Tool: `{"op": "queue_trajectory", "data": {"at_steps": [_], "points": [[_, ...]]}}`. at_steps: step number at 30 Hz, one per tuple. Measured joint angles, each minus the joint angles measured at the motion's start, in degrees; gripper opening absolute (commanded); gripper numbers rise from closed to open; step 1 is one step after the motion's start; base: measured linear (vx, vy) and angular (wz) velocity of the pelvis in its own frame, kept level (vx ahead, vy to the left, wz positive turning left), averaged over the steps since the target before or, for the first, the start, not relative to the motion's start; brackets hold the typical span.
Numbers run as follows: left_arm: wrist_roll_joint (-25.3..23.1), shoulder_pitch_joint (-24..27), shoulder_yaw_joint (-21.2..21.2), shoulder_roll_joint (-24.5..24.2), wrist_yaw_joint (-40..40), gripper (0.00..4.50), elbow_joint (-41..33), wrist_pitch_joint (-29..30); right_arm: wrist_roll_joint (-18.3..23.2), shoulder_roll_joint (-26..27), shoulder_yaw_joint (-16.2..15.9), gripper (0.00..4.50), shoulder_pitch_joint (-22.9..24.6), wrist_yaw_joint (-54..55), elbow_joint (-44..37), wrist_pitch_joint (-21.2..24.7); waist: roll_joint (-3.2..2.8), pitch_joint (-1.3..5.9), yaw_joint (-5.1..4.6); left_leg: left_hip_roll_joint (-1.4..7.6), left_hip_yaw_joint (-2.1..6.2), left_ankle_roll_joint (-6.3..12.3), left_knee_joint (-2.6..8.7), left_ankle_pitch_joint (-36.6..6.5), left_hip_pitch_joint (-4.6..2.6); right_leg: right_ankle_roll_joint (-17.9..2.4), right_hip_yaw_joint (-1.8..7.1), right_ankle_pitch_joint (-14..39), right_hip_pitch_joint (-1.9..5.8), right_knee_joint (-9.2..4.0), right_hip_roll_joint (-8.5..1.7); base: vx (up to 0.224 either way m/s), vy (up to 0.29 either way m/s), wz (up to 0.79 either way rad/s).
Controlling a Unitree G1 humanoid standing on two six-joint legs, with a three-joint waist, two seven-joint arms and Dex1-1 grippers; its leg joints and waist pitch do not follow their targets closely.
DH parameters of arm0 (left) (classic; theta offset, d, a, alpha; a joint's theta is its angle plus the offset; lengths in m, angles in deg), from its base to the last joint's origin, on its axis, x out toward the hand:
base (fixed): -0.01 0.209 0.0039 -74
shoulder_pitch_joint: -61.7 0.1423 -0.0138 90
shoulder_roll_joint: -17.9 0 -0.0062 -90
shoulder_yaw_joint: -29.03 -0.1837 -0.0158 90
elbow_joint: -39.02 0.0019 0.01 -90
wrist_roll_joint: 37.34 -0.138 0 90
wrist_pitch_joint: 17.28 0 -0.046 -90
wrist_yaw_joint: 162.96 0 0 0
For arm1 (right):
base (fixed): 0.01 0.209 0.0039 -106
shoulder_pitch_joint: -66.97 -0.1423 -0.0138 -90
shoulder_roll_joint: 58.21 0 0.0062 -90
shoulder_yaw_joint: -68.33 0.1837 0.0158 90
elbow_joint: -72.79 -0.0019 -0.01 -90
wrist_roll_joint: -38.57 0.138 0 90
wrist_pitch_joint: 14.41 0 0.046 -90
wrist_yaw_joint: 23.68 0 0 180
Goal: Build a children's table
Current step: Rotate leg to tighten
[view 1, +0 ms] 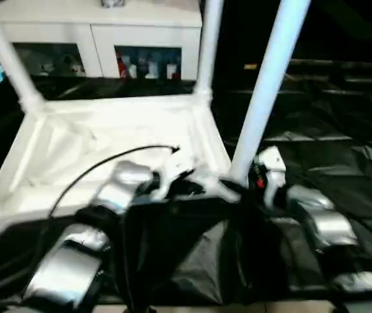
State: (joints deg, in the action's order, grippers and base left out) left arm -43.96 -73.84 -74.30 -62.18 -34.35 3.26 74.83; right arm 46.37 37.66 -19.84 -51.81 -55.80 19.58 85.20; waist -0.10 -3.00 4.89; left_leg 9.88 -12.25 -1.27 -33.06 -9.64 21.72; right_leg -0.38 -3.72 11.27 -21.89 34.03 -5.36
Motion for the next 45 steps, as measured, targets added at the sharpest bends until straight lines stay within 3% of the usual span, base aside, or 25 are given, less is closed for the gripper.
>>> {"op": "queue_trajectory", "data": {"at_steps": [5, 8, 12, 14, 23, 28, 40, 45], "points": [[-0.4, -1.8, 0.4, 3.2, 6.1, 0.0, 2.5, 1.5, -0.9, 2.7, 2.2, 2.75, -2.3, 9.1, 2.8, -0.5, -0.03, 0.01, 0.0, -0.03, 0.0, 0.0, -0.02, 0.0, 0.0, 0.0, 0.03, 0.0, 0.03, -0.02, -0.01, 0.0, 0.0, 0.0], [-0.5, -2.2, 1.0, 3.5, 6.2, 0.0, 3.5, 0.9, -1.1, 2.9, 2.2, 3.45, -2.6, 9.2, 4.2, -3.0, -0.17, 0.09, 0.07, -0.02, 0.0, 0.0, 0.02, 0.0, 0.0, -0.1, 0.02, -0.2, 0.02, 0.01, -0.01, 0.0, 0.0, 0.0], [-0.8, -2.2, 0.8, 3.0, 5.3, 0.0, 3.5, -0.5, -1.5, 2.9, 2.2, 3.67, -2.4, 7.0, 3.9, -3.9, -0.16, 0.08, 0.08, 0.0, 0.0, 0.0, 0.09, 0.0, 0.03, -0.2, -0.03, -0.2, -0.03, 0.01, 0.0, 0.0, 0.0, 0.0], [-0.5, -1.8, 0.6, 2.2, 3.5, 0.0, 2.8, -0.9, -1.5, 1.6, 1.7, 3.9, -1.5, 3.3, 2.8, -3.8, -0.16, 0.08, 0.09, 0.01, 0.0, 0.0, 0.1, 0.0, 0.05, -0.2, -0.04, -0.2, -0.05, 0.0, 0.0, 0.0, 0.0, 0.0], [1.6, 2.9, -0.1, -4.8, -12.0, 0.0, -4.5, -2.5, 0.9, -8.0, -4.9, 3.9, 3.8, -20.1, -5.5, -2.2, -0.19, 0.06, 0.29, 0.1, 0.0, 0.0, 0.15, 0.0, 0.1, 0.0, -0.1, -0.1, -0.11, 0.03, 0.04, 0.0, 0.0, 0.0], [2.8, 4.3, -1.2, -7.0, -19.5, 0.0, -7.3, -2.4, 1.8, -10.2, -7.1, 3.9, 4.6, -28.1, -8.6, -0.9, -0.2, 0.05, 0.7, 0.09, -0.01, 0.0, 0.07, 0.0, 0.28, 0.0, -0.09, -0.1, -0.17, 0.0, 0.03, 0.0, 0.0, 0.0], [3.3, 6.0, -1.6, -8.3, -23.4, 0.0, -10.8, -0.5, 3.3, -11.7, -8.1, 2.84, 5.9, -32.2, -10.8, 1.4, -0.15, 0.02, 1.16, 0.1, -0.05, 0.01, 0.06, 0.0, 0.33, 0.0, -0.08, -0.1, -0.24, 0.0, 0.02, 0.0, 0.0, 0.0], [3.2, 6.4, -1.7, -8.0, -22.8, 0.0, -11.6, -0.1, 3.6, -11.4, -7.9, 2.67, 6.7, -31.8, -11.9, 2.2, -0.15, 0.02, 1.39, 0.1, -0.05, 0.01, 0.06, 0.0, 0.32, 0.0, -0.08, -0.1, -0.23, 0.0, 0.02, 0.0, 0.0, 0.0]]}}
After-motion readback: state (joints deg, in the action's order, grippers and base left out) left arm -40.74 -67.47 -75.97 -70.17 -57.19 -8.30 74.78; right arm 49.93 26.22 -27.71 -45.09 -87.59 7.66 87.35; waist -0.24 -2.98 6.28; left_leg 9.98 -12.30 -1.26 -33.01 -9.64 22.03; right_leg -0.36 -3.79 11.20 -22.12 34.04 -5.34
